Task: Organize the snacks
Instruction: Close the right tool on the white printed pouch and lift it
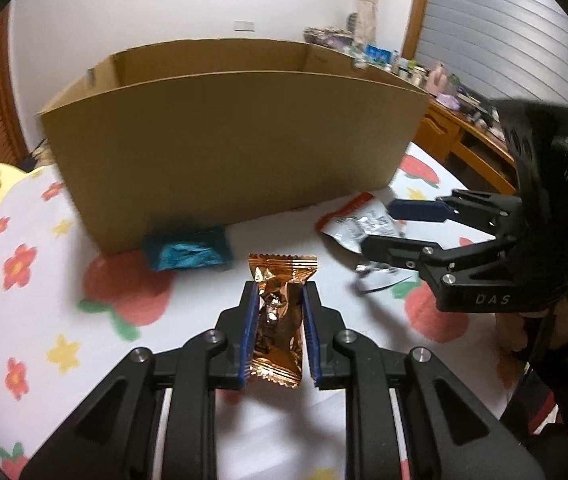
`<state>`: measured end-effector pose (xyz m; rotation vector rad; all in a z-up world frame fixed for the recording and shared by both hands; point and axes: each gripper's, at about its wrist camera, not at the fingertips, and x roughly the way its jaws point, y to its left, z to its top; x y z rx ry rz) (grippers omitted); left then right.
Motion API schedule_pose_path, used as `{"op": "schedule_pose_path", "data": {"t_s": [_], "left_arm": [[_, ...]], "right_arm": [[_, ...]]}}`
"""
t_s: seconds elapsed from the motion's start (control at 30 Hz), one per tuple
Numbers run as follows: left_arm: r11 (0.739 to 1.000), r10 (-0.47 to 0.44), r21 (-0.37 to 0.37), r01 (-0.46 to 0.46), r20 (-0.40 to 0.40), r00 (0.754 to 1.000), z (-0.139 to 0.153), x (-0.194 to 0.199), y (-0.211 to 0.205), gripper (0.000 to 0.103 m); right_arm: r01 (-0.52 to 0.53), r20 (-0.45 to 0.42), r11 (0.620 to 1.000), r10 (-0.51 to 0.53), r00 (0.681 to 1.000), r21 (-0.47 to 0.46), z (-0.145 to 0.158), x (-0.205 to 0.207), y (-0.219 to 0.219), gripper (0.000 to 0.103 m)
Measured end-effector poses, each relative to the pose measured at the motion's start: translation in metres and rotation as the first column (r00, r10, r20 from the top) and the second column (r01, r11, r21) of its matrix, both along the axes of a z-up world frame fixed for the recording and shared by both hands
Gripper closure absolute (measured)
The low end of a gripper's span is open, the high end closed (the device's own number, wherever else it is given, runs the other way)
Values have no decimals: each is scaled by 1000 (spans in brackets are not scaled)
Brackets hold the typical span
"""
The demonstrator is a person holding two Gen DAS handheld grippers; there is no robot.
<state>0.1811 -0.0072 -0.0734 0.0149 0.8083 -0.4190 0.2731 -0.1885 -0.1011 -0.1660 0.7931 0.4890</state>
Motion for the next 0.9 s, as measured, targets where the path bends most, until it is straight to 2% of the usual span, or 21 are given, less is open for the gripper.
{"op": "schedule_pose_path", "data": {"t_s": [0.37,0.53,0.7,0.8,0.9], "left_arm": [[997,75,-10,-75,-4,997,-5,-6,32,84],[997,82,-16,-82,-7,997,-8,-5,32,84],[997,78,-17,-78,-9,997,-8,-6,30,83],[997,75,-19,-75,-10,997,-8,-6,29,83],[997,73,-21,-73,-11,997,-9,-6,28,83]], "right_arm": [[-45,-7,998,45,999,-54,-8,-4,21,43],[-49,-6,993,48,999,-107,-14,-5,31,37],[-23,-23,995,21,1000,-95,-14,-1,25,35],[-23,-66,997,17,998,-80,-18,3,20,34],[-31,-62,994,24,998,-106,-19,4,23,30]]}}
